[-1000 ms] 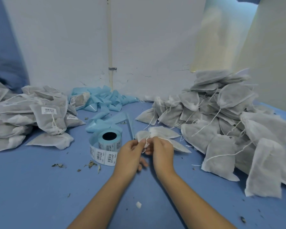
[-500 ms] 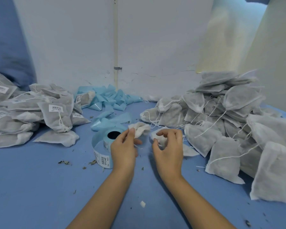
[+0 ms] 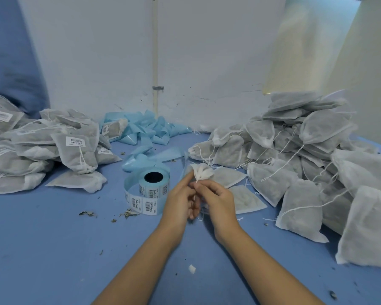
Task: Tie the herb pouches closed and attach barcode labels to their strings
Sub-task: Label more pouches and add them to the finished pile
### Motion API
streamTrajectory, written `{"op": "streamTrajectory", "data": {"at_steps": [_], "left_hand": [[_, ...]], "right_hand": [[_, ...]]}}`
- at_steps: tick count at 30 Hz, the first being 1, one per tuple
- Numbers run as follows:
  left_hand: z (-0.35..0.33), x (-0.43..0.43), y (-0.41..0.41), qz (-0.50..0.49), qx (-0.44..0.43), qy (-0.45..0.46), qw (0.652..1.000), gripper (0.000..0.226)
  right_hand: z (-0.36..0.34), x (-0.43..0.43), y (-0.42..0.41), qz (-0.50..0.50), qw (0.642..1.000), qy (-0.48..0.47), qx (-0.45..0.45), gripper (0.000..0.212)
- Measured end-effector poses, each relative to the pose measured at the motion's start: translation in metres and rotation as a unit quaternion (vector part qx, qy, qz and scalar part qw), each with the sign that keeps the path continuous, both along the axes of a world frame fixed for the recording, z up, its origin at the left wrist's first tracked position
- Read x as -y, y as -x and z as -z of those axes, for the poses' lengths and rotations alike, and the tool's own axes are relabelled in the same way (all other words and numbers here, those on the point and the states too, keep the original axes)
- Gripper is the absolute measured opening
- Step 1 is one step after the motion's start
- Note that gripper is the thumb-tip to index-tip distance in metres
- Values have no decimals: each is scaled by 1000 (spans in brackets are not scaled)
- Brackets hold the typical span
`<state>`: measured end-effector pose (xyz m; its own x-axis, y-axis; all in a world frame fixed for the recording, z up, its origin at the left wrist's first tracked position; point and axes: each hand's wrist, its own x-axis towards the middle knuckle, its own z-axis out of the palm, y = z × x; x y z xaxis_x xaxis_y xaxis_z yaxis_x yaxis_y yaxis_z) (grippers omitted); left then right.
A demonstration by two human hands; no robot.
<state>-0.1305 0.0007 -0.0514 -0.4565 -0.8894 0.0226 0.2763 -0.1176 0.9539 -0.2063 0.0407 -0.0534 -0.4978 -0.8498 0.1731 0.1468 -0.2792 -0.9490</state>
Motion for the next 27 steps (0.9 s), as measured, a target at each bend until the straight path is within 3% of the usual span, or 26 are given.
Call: {"op": "streamTrajectory", "data": {"at_steps": [5, 12, 17, 19, 23, 27], "left_hand": [[1, -3, 0, 1, -3, -1, 1000, 60], [5, -4, 4, -7, 39, 33, 999, 59], [16, -5, -3, -96, 133, 163, 973, 12], [18, -4, -6, -136, 170, 209, 953, 7], [21, -4, -8, -192, 280, 317, 885, 11], [20, -6, -8, -216, 322, 335, 859, 13]], "right_hand": [[1, 3, 5, 39, 995, -40, 88, 14], [1, 4, 10, 52, 988, -30, 141, 21], [-4, 3, 19, -16, 992, -36, 121, 14], [-5, 2, 22, -31, 992, -37, 115, 14], [-4, 3, 22, 26, 998, -24, 56, 18], [1, 2, 23, 117, 978, -36, -167, 21]]}}
